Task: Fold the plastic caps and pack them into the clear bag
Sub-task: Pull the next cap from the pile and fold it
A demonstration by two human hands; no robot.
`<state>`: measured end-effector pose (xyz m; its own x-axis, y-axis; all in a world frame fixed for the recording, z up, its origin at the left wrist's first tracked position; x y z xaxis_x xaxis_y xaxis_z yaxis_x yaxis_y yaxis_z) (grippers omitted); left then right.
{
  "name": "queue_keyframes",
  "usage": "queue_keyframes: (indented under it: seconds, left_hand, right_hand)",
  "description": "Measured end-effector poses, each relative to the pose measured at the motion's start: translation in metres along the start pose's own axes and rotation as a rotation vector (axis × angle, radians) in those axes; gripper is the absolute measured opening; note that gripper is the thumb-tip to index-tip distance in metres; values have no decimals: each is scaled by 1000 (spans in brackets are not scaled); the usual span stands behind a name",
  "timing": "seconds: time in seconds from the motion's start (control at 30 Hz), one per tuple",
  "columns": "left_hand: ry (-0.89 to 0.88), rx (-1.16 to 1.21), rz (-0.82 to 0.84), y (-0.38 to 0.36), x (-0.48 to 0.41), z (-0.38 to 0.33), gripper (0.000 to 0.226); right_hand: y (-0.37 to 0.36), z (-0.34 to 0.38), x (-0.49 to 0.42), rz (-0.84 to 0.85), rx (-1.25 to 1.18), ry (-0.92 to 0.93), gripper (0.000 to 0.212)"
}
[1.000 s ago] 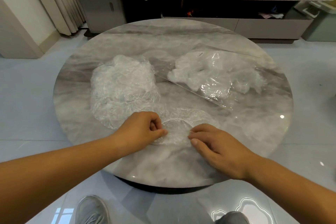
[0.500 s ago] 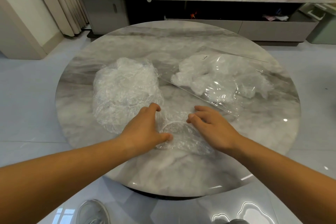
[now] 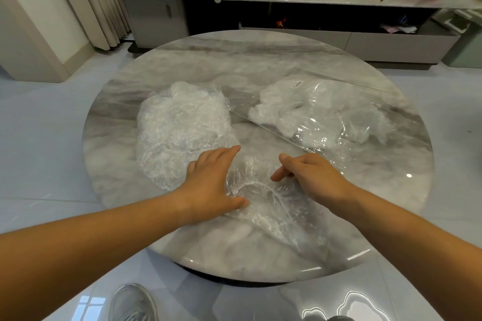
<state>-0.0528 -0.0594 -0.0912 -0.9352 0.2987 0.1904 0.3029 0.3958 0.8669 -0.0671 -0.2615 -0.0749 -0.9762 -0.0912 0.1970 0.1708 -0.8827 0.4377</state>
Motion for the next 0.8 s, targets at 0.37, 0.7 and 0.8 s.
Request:
queue_keyframes:
  seconds: [0.37,0.7,0.8]
  left_hand:
    - [-7,-26,-67,-1,-1,-2,110]
    - [-114,-53,39,7,12,-12,112]
    - [-56,-63,-6,11,13,-17,89]
  right_hand:
    - [-15,15,44,56,709,821,48]
    - [-43,-9,89,234,1031,877,57]
    - [-48,-10,92,237,1043,832,61]
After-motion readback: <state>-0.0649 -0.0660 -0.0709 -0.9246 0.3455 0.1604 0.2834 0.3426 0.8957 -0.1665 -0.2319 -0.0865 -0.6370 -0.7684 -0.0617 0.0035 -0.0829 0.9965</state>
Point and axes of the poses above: each hand's wrist, its own x-axis away from the middle knuckle, its own y-axis out of the back of the hand, z = x × y, the point moved 6 cm from there along -x, towards the middle knuckle, and after that the axes turned 7 degrees about y, right-handed, at the moved point
